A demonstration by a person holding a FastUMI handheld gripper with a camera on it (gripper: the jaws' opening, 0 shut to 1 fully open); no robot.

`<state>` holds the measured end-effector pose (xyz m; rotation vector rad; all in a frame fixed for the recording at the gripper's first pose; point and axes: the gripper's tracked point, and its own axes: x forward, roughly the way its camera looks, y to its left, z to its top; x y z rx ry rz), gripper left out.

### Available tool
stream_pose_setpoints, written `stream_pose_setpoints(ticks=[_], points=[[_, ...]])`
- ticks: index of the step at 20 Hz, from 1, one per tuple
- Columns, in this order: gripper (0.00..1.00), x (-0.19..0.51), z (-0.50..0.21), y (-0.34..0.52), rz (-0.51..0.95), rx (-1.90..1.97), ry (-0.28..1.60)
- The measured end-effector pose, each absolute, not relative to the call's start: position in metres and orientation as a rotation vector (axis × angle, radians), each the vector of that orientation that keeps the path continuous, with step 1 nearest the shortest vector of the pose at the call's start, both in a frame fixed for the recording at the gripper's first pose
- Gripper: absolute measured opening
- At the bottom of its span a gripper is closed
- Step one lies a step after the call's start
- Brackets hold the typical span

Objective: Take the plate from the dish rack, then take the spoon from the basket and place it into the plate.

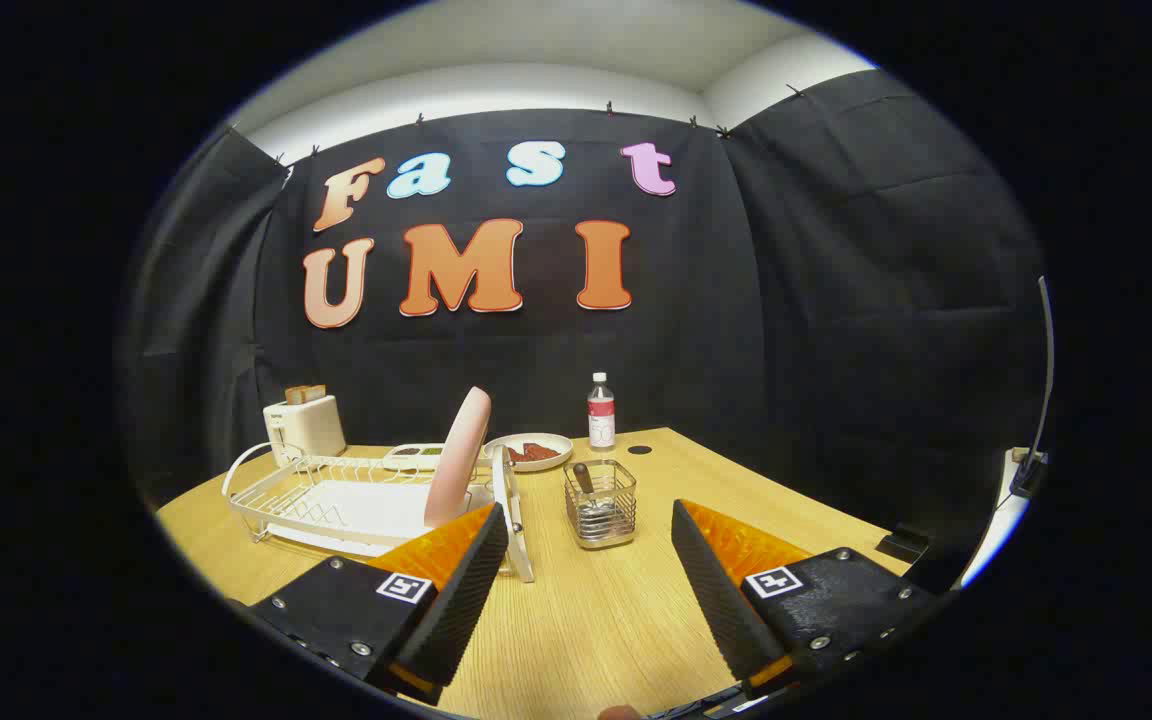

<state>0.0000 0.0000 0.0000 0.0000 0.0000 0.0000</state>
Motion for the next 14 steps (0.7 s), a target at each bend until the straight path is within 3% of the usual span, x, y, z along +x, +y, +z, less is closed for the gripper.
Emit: stream_pose_setpoints(ticks=[14], points=[[0.98,0.016,-0.006,0.009,0.040,-0.027,0.028]])
